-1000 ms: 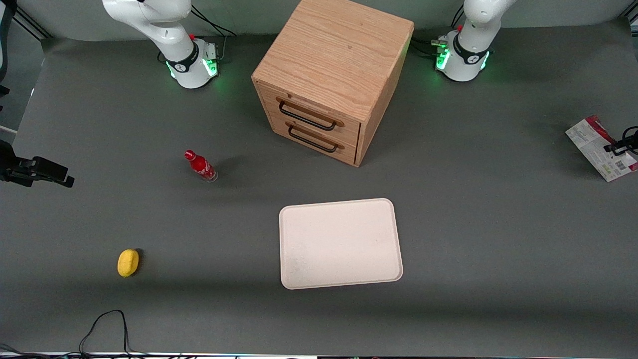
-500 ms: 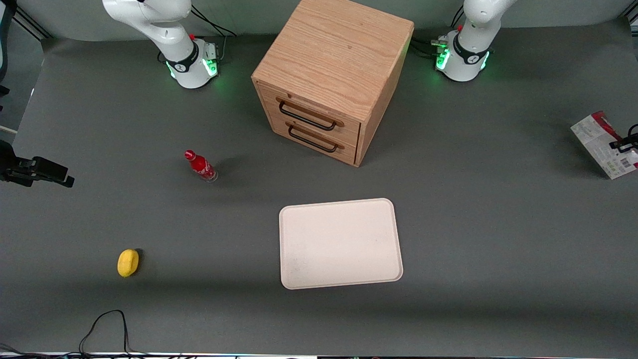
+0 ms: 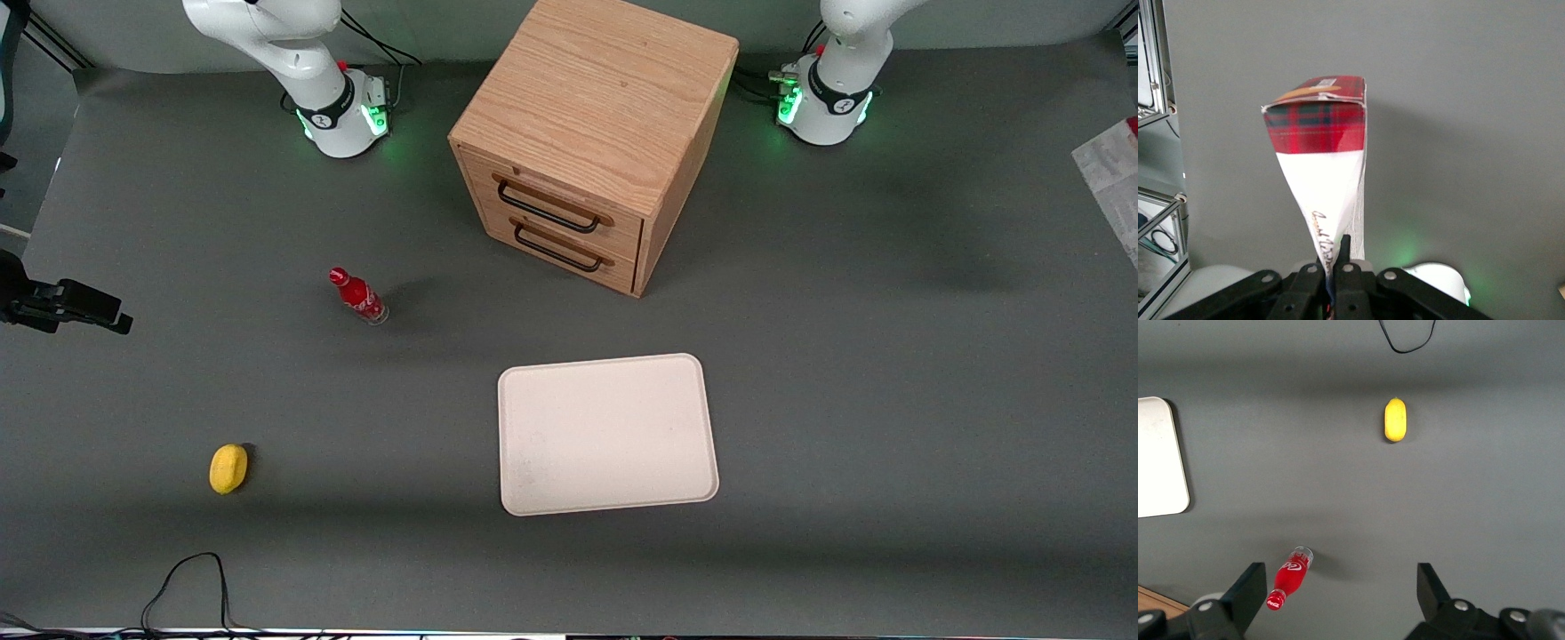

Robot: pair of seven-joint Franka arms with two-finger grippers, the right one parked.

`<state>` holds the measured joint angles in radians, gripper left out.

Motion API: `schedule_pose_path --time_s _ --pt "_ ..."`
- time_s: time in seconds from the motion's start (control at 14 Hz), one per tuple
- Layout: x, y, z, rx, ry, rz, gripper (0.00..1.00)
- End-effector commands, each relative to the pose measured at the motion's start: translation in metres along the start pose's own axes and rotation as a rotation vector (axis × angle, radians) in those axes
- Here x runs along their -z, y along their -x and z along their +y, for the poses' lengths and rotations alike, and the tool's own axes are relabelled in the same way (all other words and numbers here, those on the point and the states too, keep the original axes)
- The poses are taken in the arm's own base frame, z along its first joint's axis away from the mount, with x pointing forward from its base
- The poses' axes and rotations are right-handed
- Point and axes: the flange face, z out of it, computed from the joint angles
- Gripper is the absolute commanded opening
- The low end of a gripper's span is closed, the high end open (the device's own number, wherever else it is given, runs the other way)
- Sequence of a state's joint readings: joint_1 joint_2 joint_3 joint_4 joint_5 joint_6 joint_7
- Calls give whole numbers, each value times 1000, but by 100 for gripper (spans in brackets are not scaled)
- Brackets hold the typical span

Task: Place red cookie box on tray
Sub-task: 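Close the left gripper on the box and lift it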

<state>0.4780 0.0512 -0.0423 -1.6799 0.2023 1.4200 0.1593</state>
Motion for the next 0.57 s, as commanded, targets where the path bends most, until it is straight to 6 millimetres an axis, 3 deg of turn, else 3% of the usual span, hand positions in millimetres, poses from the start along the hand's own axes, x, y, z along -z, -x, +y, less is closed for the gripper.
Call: schedule_pose_path --time_s 0.0,0.21,0.36,0.5 --pt "43 6 24 -32 39 -11 0" --pt "66 7 73 -69 32 15 0" --pt "76 7 132 -50 0 27 0" --pt "75 8 212 -53 3 20 0"
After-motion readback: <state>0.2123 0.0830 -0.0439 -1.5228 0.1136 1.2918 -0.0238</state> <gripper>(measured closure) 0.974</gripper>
